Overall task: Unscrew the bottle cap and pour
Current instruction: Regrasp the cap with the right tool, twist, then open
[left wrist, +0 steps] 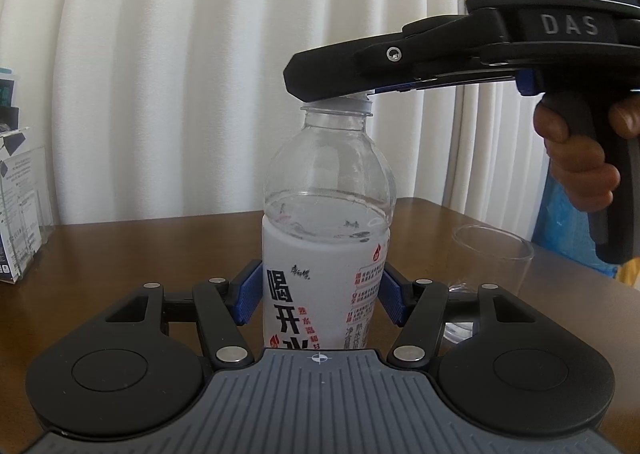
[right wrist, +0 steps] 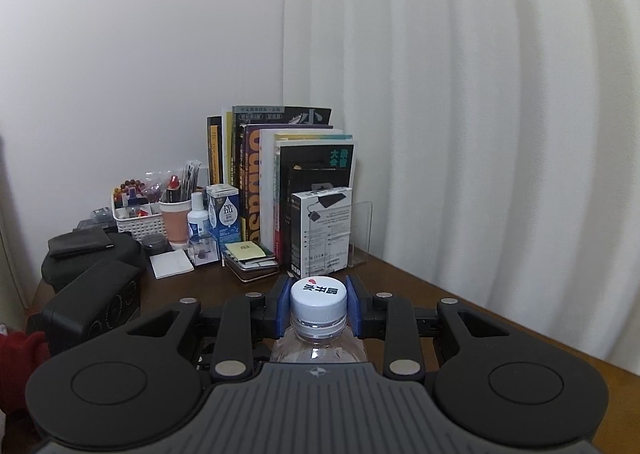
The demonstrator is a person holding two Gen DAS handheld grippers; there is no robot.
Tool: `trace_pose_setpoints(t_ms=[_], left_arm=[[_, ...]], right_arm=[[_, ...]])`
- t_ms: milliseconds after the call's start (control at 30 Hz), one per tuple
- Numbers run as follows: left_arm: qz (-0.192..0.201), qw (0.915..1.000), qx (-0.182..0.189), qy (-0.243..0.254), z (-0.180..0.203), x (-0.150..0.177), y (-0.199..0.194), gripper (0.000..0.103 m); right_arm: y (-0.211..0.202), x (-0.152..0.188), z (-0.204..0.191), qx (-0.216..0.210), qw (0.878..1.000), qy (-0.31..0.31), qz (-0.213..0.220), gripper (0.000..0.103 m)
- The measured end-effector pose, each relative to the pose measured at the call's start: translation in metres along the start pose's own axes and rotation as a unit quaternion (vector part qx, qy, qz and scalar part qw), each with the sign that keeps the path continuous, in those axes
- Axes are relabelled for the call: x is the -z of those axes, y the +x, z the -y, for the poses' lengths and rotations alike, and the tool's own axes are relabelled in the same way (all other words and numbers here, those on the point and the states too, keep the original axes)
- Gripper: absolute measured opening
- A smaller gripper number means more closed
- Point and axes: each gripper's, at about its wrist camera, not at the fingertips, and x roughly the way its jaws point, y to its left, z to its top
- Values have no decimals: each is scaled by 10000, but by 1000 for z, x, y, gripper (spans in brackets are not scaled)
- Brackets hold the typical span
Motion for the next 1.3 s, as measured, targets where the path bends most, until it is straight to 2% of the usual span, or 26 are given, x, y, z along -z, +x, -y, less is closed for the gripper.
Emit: trace_pose_setpoints(t_ms=[267, 667, 700, 733, 833, 967, 1033, 1233, 1300], left_arm=[[-20, 10000, 57, 41, 1, 1, 2, 57], [-25, 10000, 85, 30, -6, 0, 7, 57], [-25, 10000, 83, 30, -6, 0, 6, 57], [-25, 10000, 83, 27, -5, 0, 5, 57], [-25, 10000, 82, 29, -4, 0, 3, 57], [-26, 10000, 80, 31, -4, 0, 4, 57], [-27, 10000, 77, 35, -4, 0, 5, 57], [-25, 10000, 74, 25, -3, 0, 3, 57], [-25, 10000, 79, 20, -3, 0, 2, 57]], right_arm=[[1, -1, 4, 7, 10000, 2, -39, 32], [1, 6, 0, 244, 9997, -23, 64, 33], [2, 6, 0, 270, 9996, -40, 82, 35], [2, 8, -2, 329, 9994, -73, 115, 40], [1, 10, -12, 653, 9974, -204, 219, 50], [-2, 13, -35, 1239, 9909, -320, 418, 50], [1, 17, -57, 1777, 9812, -568, 497, 50], [13, 24, -83, 2476, 9654, -530, 617, 48], [16, 23, -82, 2549, 9640, -426, 631, 48]])
